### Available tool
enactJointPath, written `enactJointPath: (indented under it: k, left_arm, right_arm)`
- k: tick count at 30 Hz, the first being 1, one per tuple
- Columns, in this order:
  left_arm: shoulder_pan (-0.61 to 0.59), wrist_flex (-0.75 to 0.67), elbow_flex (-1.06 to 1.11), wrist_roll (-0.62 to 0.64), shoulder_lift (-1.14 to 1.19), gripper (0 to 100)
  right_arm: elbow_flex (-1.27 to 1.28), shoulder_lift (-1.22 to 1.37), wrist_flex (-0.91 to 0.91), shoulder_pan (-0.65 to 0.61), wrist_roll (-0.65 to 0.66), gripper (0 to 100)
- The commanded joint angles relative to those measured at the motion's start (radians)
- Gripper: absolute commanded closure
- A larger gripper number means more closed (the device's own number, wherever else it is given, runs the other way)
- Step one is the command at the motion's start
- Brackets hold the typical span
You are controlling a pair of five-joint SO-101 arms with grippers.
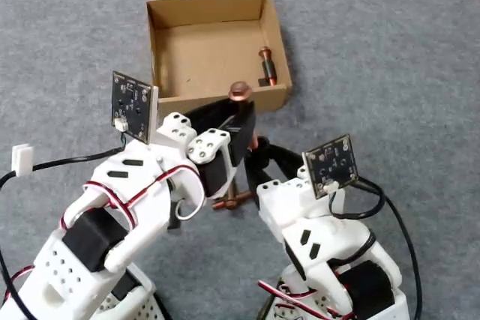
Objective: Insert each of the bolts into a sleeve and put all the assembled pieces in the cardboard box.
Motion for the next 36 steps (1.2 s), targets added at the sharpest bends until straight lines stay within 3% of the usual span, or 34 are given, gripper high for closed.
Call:
enactJointPath:
  k: [1, 36]
  left_arm:
    - [0.0, -0.035, -0.005, 0.006, -0.015, 98]
    - [0.003, 0.051, 0.046, 0.003, -0.024, 98]
  right_arm:
    - [-0.012, -0.004, 0.014, -0.012, -0.009, 99.8]
    - [-0.012, -0.004, 0.026, -0.041, -0.008, 99.8]
